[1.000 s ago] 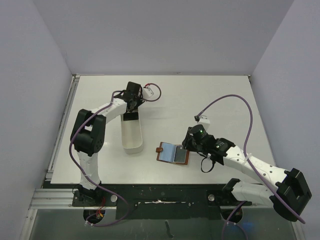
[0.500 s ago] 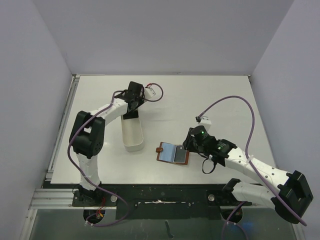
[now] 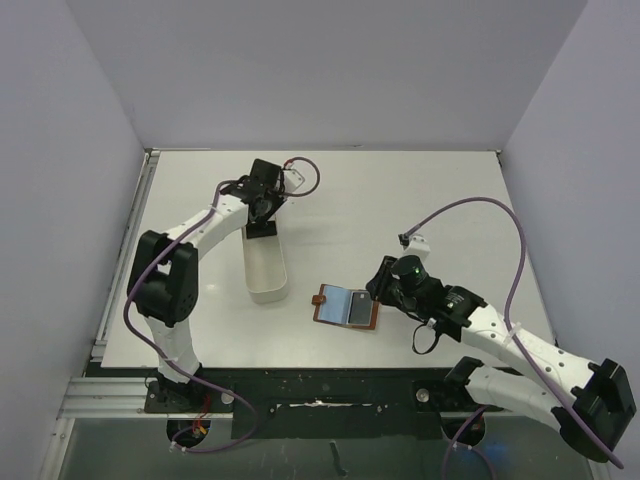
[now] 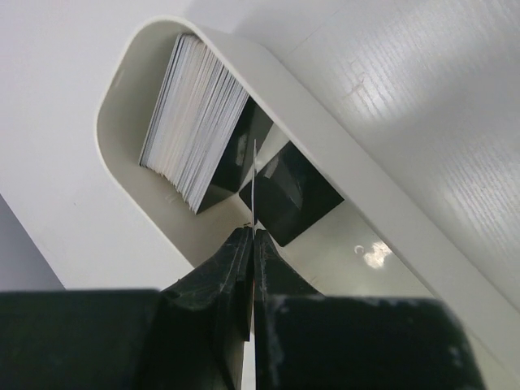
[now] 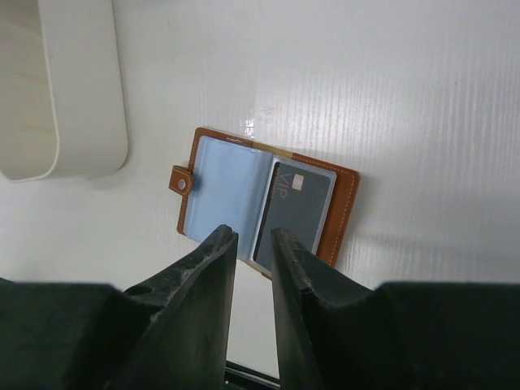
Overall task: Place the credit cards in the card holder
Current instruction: Pick up the credit card from the storage box.
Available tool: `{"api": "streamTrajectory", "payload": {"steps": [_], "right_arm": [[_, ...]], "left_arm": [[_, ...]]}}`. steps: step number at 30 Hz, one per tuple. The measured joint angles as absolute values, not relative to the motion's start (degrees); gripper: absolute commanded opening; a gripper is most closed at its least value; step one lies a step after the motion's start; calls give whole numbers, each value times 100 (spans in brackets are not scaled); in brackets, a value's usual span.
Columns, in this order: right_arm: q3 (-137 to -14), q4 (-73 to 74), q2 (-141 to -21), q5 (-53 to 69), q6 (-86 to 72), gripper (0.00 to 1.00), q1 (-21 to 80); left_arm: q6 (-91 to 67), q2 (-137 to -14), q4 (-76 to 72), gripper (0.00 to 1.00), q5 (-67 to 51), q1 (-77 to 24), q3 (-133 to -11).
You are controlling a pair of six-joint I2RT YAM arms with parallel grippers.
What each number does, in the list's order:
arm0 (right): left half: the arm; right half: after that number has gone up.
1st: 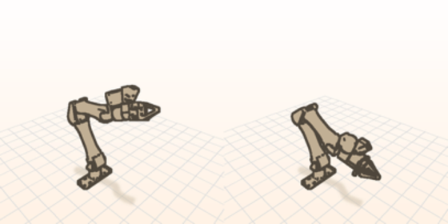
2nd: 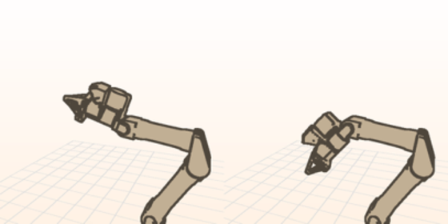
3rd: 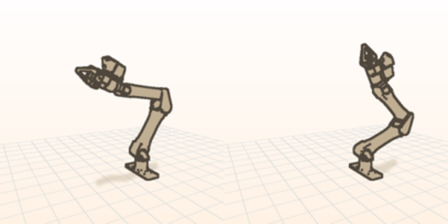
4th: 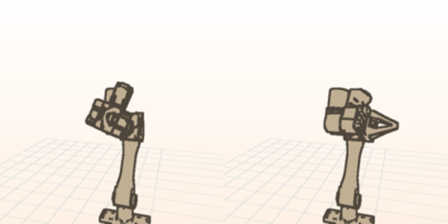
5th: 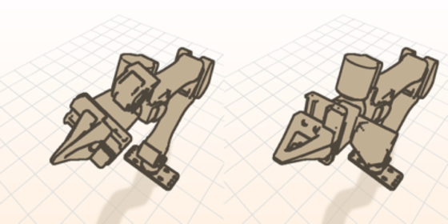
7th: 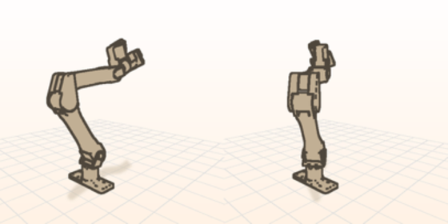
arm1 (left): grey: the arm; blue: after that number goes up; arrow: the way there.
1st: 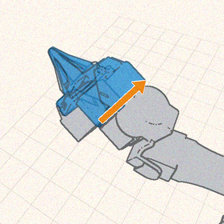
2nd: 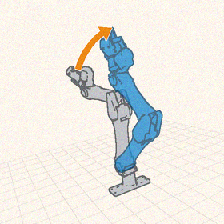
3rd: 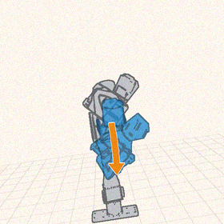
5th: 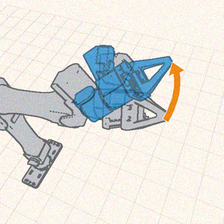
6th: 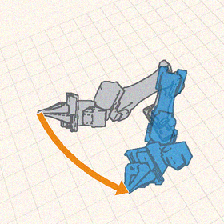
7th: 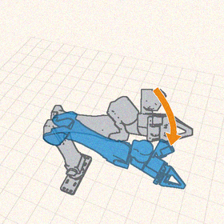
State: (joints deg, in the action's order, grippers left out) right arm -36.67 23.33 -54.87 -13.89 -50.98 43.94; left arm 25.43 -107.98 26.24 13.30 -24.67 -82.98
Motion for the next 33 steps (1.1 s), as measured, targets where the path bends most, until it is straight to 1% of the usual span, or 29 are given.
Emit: {"api": "streamTrajectory", "payload": {"steps": [5, 8, 11, 15, 20, 25, 33], "right_arm": [[-3540, 2163, -5225, -1262, -5096, 26, 4541], [-3520, 1977, -5214, -1173, -5098, 26, 4661], [-3446, 1732, -5190, -1076, -5122, 26, 4742], [-3253, 1278, -5089, -923, -5207, 27, 4772], [-3177, 714, -5000, -773, -5293, 32, 4805], [-3177, 220, -5004, -609, -5299, 36, 4829], [-3181, -873, -5330, -395, -5498, 42, 4847]], "left_arm": [[1656, -10781, 3208, 0, 1393, -2416, -8495], [1087, -10685, 3487, 0, 1221, -2309, -8611], [561, -10353, 3680, 0, 740, -2152, -8604], [-108, -9544, 3511, 0, -329, -1887, -8254], [-1044, -8379, 2783, 0, -1992, -1564, -7120], [-2128, -7749, 1695, 0, -3527, -1509, -5850], [-4042, -7041, -523, 0, -5172, -1533, -4071]]}}
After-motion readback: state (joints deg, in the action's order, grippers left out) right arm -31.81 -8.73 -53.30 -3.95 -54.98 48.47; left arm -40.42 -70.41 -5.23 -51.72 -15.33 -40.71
